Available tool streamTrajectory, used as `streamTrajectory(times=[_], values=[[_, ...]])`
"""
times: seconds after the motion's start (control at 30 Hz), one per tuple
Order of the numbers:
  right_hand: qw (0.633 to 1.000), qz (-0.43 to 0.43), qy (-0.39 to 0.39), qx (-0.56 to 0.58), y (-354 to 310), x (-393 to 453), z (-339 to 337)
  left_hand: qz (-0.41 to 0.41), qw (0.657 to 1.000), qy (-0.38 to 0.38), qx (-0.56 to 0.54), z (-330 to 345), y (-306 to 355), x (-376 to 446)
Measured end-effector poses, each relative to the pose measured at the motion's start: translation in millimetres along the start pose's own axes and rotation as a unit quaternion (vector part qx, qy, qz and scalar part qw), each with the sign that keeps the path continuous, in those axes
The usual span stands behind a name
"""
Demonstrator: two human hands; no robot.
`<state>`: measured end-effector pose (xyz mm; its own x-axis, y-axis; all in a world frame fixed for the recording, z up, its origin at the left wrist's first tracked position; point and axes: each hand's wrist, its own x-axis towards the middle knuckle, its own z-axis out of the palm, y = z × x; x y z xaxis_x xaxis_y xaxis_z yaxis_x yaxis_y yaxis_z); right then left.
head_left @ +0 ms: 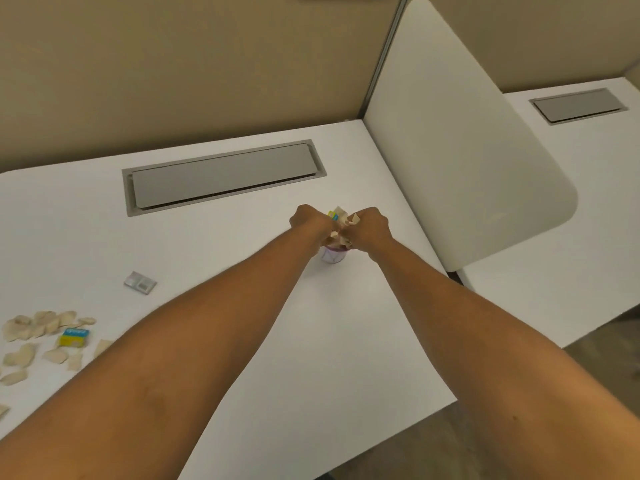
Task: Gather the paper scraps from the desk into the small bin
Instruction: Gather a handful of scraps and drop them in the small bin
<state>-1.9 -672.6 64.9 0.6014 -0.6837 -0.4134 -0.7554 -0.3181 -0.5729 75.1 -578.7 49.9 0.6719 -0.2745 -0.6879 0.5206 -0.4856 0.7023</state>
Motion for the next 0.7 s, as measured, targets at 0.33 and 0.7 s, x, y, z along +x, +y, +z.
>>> streamTrajectory(times=[0.33,0.7], values=[[0.997,0.023,-0.054,0.044,-2,13,-14,-0.058,0.986,-0.129,-0.087,-11,29,-32],[0.999,0.036,-0.008,0.036,-7,9,-12,-0.094,0.973,-0.136,-0.16,-13,31,-28]])
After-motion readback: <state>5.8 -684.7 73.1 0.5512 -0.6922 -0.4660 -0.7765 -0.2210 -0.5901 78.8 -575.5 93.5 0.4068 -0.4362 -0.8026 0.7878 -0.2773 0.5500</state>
